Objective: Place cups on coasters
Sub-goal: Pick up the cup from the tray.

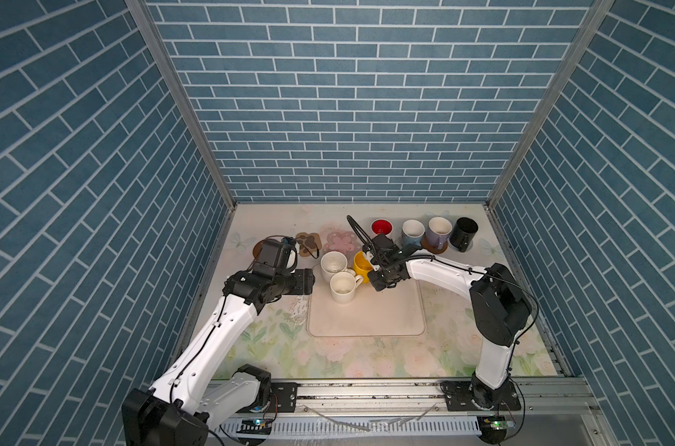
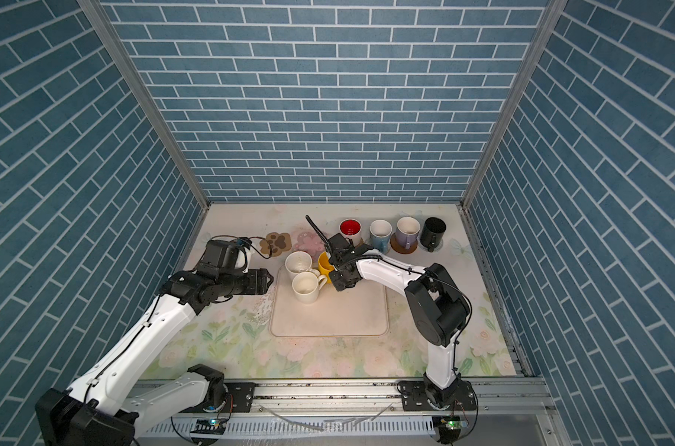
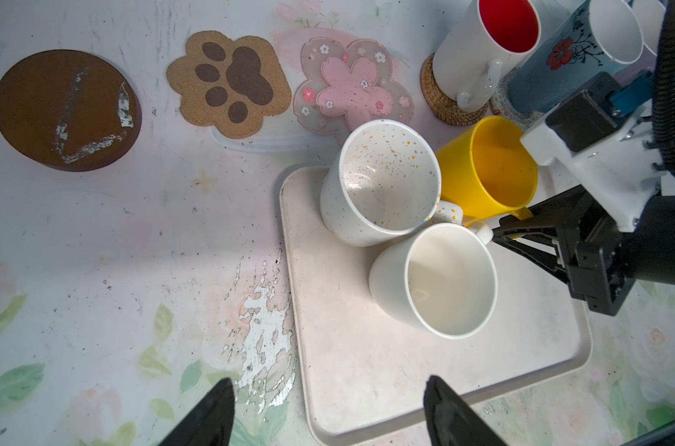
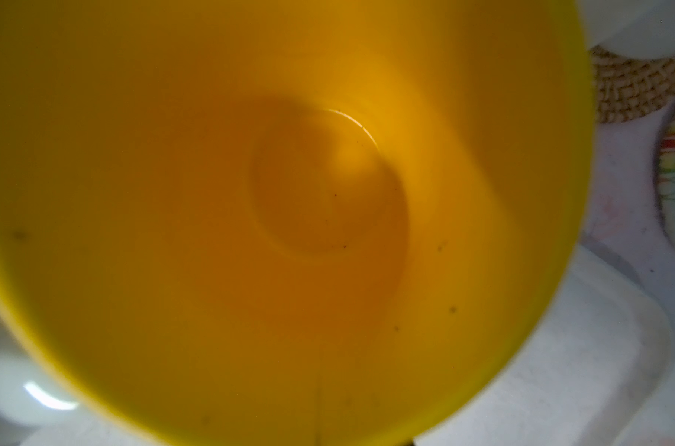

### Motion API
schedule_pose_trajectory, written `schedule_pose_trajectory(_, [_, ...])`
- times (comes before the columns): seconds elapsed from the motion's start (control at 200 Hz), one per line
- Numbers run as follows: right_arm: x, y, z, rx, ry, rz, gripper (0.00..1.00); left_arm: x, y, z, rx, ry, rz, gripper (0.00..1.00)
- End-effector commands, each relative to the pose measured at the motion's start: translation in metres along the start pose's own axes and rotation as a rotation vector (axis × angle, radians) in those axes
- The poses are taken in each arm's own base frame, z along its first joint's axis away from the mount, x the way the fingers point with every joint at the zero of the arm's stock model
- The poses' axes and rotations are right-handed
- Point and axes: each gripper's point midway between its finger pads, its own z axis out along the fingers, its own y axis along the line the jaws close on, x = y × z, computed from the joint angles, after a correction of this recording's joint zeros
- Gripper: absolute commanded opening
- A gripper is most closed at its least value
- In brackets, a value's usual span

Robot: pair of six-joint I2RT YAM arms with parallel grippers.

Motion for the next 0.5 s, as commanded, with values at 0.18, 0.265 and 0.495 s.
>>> schedule_pose_trajectory(0.18, [-0.023,-0.004,-0.044,0.021,-0.109,0.011,0.00,0.002,0.005,0.000,-0.012,-0.003,-0.009,0.79])
schedule_pose_trajectory(0.265, [-0.026,-0.006,-0.054,0.028,-0.128,0.019,0.00,0.002,0.005,-0.001,-0.016,-0.005,-0.009,0.79])
schedule_pose_trajectory(0.495, [-0.027,-0.007,-0.075,0.028,-0.166,0.030,0.00,0.002,0.005,-0.005,-0.011,-0.022,0.000,0.80])
